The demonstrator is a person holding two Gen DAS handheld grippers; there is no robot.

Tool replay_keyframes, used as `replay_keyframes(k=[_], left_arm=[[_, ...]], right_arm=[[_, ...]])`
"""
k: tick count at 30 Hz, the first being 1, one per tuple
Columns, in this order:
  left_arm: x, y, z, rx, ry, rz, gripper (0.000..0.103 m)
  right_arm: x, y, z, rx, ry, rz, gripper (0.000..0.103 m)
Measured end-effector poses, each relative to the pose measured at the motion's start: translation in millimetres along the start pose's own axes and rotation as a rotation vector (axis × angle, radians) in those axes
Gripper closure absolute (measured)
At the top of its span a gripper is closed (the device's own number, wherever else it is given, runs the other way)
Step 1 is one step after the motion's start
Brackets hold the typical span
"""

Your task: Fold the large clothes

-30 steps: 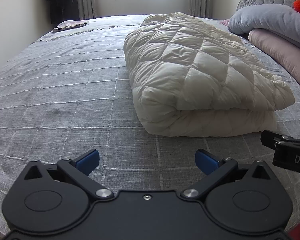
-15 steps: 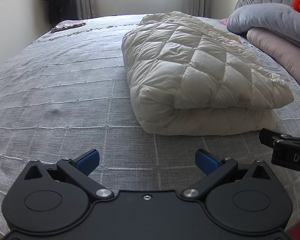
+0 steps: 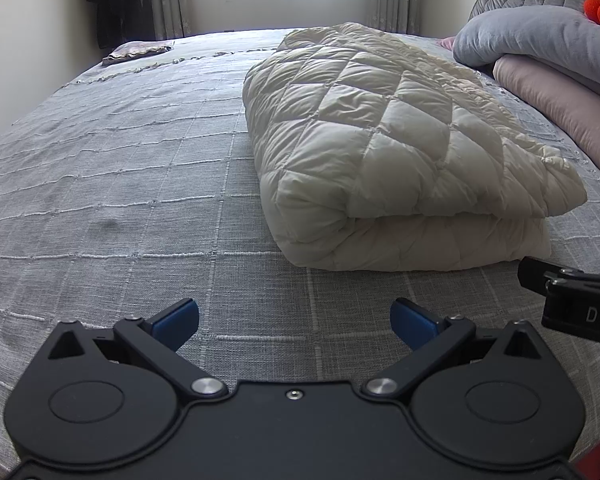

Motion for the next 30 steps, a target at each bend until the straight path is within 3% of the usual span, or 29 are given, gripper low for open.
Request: replay_keyframes(k=[30], left_arm=[[-1.6, -0.3, 0.0, 0.002, 0.005, -0.003, 0.000]], right_arm=[[1.0, 1.4, -1.7, -0.001, -0.001, 0.000, 0.000]])
Point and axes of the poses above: each gripper's, at about its wrist camera, not at the fingertips, and y roughly the way its jaws point, x to its right, z to its top, the point moved 3 cm from there along y, roughly the way its jaws point
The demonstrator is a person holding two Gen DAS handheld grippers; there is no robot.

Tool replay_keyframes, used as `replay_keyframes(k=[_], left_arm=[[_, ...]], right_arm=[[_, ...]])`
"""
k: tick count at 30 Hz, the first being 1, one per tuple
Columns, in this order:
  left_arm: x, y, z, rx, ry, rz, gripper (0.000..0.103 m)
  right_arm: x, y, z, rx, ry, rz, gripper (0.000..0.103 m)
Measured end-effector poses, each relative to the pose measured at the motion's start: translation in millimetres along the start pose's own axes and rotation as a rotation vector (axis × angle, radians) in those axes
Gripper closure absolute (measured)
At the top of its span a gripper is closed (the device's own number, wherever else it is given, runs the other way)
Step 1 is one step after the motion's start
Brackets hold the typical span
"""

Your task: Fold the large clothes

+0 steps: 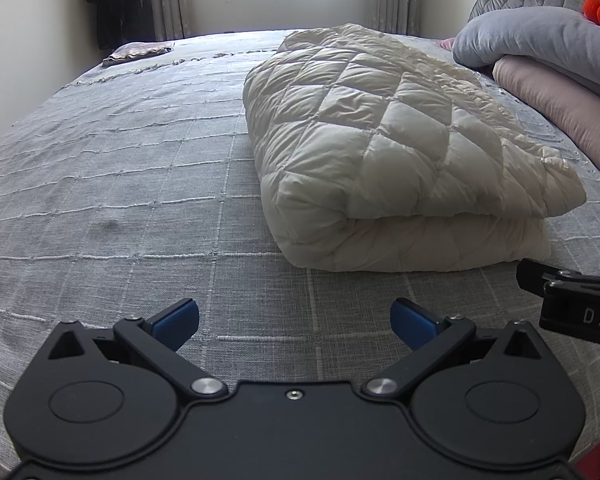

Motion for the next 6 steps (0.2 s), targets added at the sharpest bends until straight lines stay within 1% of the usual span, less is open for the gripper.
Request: replay_keyframes(k=[4, 6], left_arm=[[-1.3, -1.0, 0.7, 0.004, 0.004, -0.002, 0.000], [-4.0, -1.3, 1.0, 0.014, -0.013, -0.006, 0.000]], right_arm=[[-0.2, 0.1, 0.4, 0.000, -0.001, 0.001, 0.000], [-0.2, 0.1, 0.4, 0.000, 0.000, 0.001, 0.000]])
Point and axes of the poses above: each gripper's, at about its wrist camera, not at the fingertips, and y roughly the way its jaws point, x to its right, z to its top, the point moved 3 cm from there along y, roughly the way its jaws point
